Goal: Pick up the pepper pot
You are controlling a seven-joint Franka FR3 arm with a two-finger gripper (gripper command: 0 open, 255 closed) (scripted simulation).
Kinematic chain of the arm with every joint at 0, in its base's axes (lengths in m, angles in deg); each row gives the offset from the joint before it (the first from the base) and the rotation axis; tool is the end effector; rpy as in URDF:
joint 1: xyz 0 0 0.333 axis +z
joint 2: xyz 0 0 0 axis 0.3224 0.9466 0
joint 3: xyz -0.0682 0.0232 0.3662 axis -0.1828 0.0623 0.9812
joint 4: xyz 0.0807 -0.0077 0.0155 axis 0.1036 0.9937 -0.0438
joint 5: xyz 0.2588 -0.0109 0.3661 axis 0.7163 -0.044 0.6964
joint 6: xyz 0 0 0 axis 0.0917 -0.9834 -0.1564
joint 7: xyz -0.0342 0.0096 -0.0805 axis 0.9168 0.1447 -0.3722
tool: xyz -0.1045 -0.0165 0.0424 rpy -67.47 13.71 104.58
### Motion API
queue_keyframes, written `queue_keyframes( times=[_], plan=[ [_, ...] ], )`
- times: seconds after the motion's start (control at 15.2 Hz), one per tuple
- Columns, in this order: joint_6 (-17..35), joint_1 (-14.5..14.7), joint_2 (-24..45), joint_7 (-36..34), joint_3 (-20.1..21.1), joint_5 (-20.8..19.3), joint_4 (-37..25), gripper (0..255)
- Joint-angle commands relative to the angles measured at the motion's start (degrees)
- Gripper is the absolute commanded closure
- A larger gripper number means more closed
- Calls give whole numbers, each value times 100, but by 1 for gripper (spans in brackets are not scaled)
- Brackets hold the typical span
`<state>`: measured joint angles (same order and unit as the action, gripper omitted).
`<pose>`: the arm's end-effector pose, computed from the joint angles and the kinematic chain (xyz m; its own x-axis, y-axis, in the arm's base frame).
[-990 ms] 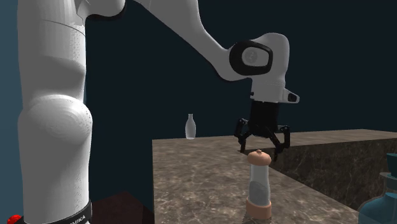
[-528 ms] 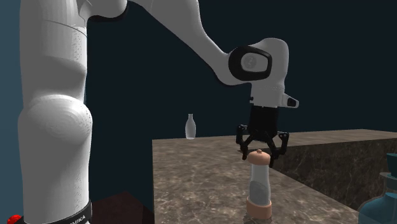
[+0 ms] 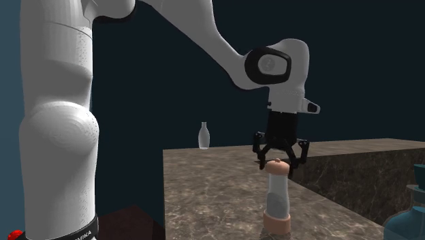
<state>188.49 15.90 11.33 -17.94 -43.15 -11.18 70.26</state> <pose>0.4737 -0.3019 0.3841 0.9784 0.2059 -0.0174 0.2025 -0.9722 -0.1177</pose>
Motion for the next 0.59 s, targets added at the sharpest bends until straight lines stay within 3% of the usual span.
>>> queue_keyframes(
  times=[0.0, 0.53],
  plan=[
    [-137, 2, -91, -49, 2, -60, -59, 255],
    [-734, 10, -395, -217, 27, -243, -401, 255]
  ],
)
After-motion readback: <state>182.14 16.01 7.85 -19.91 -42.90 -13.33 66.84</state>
